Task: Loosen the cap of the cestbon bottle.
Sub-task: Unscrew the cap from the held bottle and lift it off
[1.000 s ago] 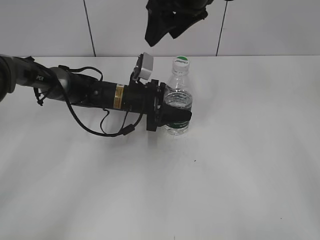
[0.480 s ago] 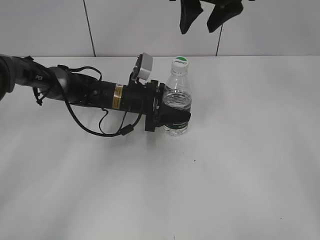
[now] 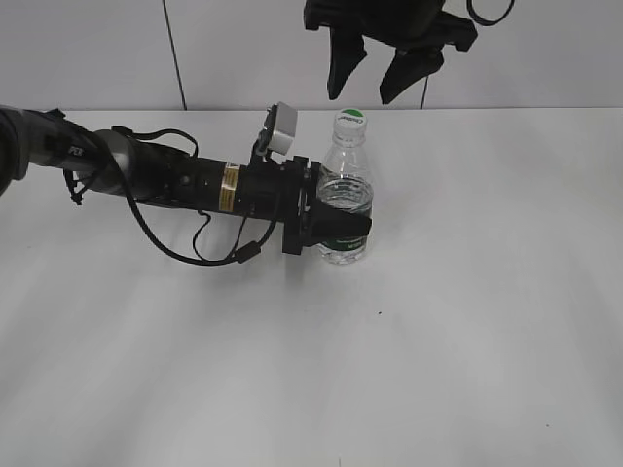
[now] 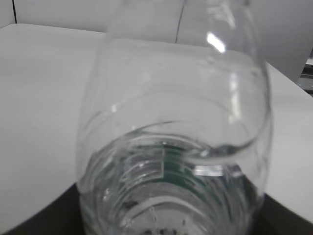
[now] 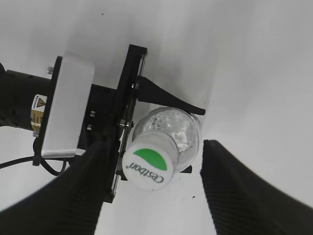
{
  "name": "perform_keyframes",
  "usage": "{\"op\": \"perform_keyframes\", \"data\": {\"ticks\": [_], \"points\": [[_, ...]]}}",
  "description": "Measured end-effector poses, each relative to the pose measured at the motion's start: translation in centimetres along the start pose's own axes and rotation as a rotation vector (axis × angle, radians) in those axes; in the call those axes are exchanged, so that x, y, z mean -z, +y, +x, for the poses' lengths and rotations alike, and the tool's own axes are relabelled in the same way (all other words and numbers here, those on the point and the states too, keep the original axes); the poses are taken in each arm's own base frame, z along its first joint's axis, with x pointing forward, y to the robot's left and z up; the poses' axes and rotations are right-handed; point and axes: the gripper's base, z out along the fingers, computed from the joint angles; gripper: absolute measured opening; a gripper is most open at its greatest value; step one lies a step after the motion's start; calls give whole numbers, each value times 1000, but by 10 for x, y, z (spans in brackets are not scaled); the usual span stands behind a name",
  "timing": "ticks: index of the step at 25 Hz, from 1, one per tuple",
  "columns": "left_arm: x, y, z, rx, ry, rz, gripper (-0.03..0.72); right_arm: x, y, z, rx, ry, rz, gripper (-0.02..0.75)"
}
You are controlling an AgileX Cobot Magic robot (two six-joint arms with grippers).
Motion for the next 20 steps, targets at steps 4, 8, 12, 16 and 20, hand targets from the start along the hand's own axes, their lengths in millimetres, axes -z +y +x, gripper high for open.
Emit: {"op": "perform_keyframes", "data": {"ticks": [4,8,12,16,20], "points": [[0,0,0,2,0,0,406,-3,0,1,-23,7,1,462],[0,0,0,4,0,0,406,-8,1,1,-37,22,-13,462],[0,0,0,3,3,1,406,-18,0,1,-44,43,-15,462],[0,0,0,2,5,3,406,-28,-1,1,-48,62,-10,462],[1,0,1,1,8,1,406,-28,-1,1,-46,63,-10,462]]}}
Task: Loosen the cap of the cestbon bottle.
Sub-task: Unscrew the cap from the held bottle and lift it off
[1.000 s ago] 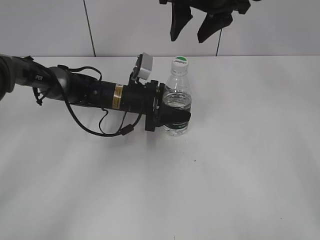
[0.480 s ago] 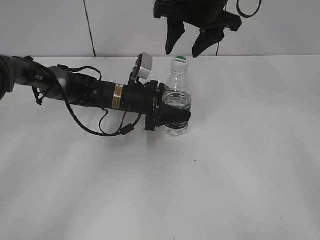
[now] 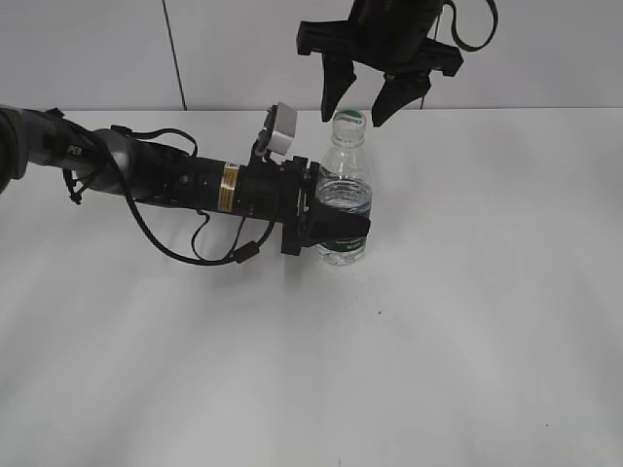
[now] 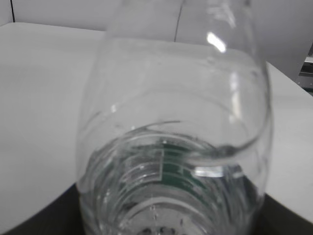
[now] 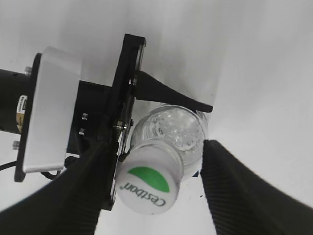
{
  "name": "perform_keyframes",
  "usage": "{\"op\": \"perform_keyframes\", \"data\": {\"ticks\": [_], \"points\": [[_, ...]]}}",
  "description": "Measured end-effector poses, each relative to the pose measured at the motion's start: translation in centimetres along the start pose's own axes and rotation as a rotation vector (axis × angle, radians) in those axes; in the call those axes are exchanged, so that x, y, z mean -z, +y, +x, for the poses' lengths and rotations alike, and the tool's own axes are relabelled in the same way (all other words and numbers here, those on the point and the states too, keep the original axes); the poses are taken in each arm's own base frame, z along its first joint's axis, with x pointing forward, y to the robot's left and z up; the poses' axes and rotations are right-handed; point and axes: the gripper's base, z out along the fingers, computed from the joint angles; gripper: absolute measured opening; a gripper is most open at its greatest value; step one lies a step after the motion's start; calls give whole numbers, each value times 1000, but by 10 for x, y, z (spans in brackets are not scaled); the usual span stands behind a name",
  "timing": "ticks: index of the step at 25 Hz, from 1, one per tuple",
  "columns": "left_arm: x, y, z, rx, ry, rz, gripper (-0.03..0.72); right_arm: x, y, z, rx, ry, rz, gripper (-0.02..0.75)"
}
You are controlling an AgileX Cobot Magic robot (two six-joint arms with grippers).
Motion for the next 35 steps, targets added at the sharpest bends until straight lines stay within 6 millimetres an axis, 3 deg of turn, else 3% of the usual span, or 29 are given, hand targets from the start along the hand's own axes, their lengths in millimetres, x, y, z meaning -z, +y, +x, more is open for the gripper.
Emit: {"op": "perform_keyframes", "data": {"ticks": [16,22,27,35], "points": [[0,0,0,-1,1,2,406,0,2,1,31,6,-19,462],[0,0,0,0,1,2,406,-12,-3,9,23,58,-2,462],[0,0,0,2,1,2,406,0,-2,10,32,37,-3,462],[0,0,0,3,2,3,406,1,-2,10,48,32,3,462]]}}
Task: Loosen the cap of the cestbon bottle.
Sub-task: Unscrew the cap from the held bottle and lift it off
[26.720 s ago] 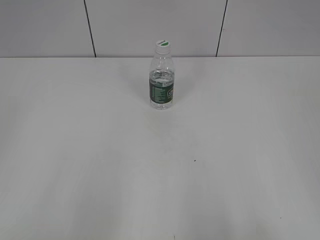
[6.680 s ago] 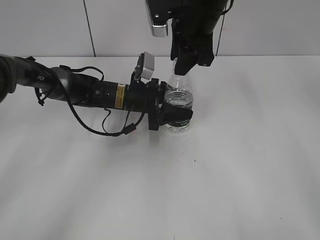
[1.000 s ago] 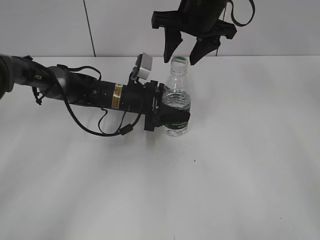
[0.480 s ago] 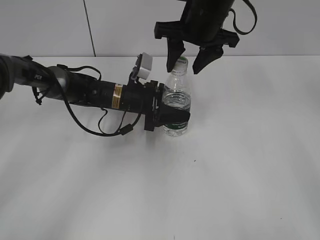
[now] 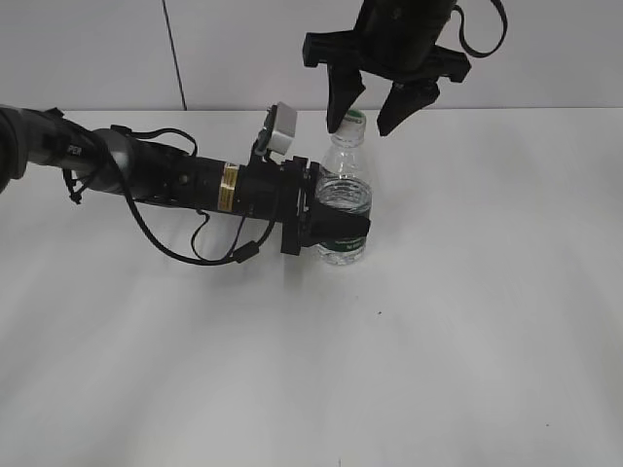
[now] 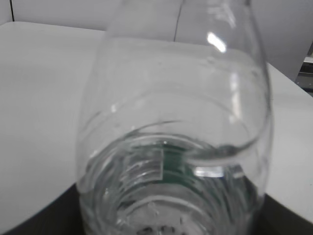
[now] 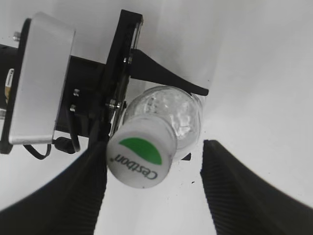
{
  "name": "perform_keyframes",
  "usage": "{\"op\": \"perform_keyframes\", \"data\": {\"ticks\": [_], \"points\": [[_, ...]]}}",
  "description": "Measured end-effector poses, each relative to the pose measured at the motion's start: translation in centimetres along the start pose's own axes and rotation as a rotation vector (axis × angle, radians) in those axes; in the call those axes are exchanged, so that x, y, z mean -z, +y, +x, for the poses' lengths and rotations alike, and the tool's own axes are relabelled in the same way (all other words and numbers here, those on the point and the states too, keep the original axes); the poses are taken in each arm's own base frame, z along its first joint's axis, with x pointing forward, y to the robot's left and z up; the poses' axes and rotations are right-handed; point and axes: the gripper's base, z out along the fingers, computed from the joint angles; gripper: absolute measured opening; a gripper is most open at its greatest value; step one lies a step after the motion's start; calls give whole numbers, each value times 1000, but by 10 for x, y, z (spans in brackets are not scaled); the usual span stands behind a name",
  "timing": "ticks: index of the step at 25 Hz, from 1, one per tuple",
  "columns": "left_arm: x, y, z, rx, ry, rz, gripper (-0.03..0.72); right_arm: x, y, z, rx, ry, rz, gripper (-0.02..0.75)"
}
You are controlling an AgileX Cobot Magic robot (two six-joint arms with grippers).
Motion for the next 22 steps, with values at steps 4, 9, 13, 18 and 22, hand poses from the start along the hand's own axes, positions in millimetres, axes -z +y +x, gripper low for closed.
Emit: {"op": "perform_keyframes", "data": {"ticks": [4,9,13,18,22], "points": [[0,0,0,5,1,1,406,0,0,0,6,0,0,462],[0,0,0,6,1,1,406,0,0,0,8,0,0,458],[0,0,0,8,2,1,406,0,0,0,9,-1,-2,393],[0,0,0,8,3,1,406,0,1,0,8,-1,-6,311],[0,0,0,9,3,1,406,0,1,0,11,-1,-6,302]]}}
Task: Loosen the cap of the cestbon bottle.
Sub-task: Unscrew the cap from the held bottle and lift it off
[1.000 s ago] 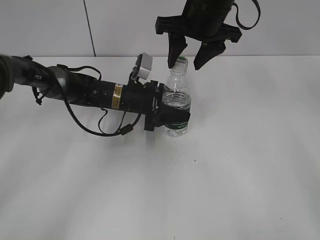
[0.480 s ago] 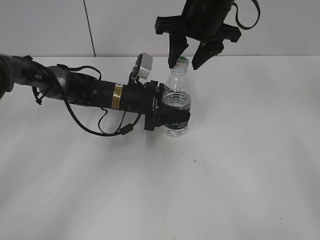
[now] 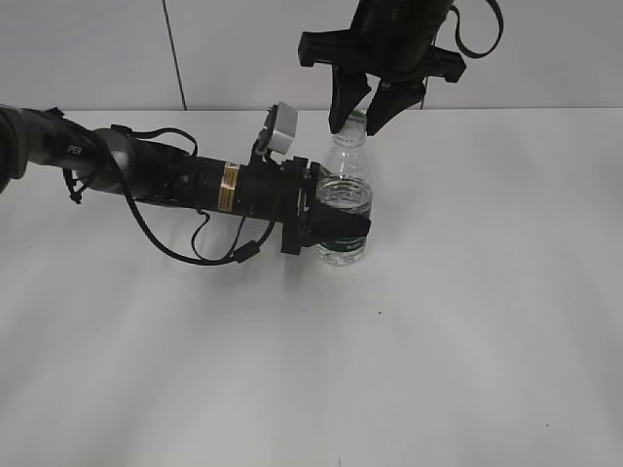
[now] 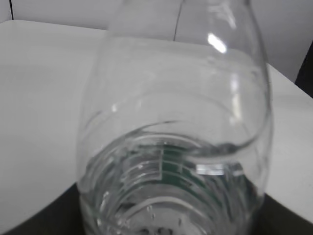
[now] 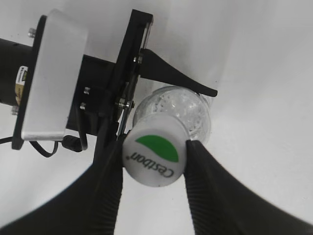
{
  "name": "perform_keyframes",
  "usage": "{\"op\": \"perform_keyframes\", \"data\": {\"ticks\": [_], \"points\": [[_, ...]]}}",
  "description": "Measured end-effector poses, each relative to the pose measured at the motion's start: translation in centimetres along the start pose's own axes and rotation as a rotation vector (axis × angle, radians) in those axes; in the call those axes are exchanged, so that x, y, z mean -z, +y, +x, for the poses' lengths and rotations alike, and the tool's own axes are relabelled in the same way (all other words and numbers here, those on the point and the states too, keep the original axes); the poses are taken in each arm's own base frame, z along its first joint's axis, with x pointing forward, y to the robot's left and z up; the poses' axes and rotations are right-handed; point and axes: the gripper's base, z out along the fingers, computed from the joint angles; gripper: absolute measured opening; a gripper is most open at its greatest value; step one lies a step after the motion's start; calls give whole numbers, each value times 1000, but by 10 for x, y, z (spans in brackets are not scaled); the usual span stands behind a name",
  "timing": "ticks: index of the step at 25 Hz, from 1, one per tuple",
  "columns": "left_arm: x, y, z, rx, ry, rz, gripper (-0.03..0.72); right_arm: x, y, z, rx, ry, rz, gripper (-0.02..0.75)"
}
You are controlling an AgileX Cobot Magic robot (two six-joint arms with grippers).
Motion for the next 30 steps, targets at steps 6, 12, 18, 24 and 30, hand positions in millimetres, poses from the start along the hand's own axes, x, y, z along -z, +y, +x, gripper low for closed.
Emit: {"op": "perform_keyframes", "data": {"ticks": [6,12,18,24,30], "points": [[0,0,0,-1,4,-5,406,0,0,0,106,-1,0,302],[0,0,0,-1,8,-6,406,0,0,0,390,-1,0,302],[0,0,0,-2,11,-5,406,1,0,0,681,-3,1,298],[0,0,-1,-4,13,-5,406,2,0,0,908,-4,2,297],[0,0,-1,-3,13,-5,406,2,0,0,1076,-4,5,296]]}}
